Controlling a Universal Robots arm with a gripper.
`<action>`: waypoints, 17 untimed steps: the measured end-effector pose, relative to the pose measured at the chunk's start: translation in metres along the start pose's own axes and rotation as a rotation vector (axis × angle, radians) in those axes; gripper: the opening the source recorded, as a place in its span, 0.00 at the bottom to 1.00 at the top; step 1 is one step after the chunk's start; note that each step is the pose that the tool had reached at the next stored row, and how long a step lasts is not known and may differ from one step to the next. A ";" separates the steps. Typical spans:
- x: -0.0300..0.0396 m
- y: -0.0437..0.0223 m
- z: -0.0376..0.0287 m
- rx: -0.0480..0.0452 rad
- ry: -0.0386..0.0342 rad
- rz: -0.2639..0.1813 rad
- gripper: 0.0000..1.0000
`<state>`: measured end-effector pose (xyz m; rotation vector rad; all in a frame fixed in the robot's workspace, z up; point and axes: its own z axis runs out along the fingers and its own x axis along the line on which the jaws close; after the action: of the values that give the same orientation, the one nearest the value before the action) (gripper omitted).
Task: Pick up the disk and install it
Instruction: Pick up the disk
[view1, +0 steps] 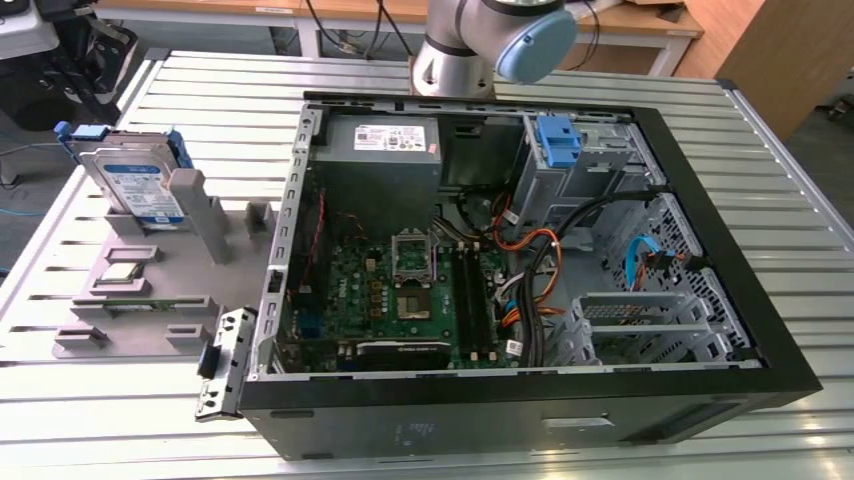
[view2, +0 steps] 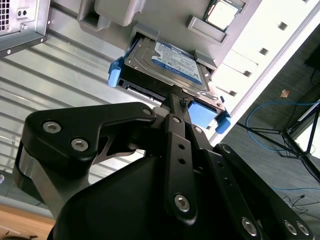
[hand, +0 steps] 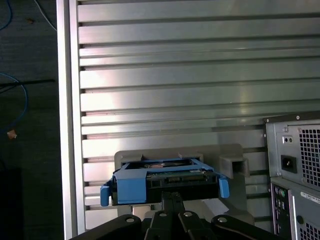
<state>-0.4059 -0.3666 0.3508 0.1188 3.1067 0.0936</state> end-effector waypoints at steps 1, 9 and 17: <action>0.0000 0.0000 0.0000 0.0000 0.0000 0.000 0.10; 0.0000 0.0000 0.0001 -0.0004 0.0008 -0.014 0.10; 0.0000 0.0000 0.0001 -0.0007 0.0015 -0.025 0.10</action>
<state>-0.4059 -0.3667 0.3507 0.0794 3.1086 0.0942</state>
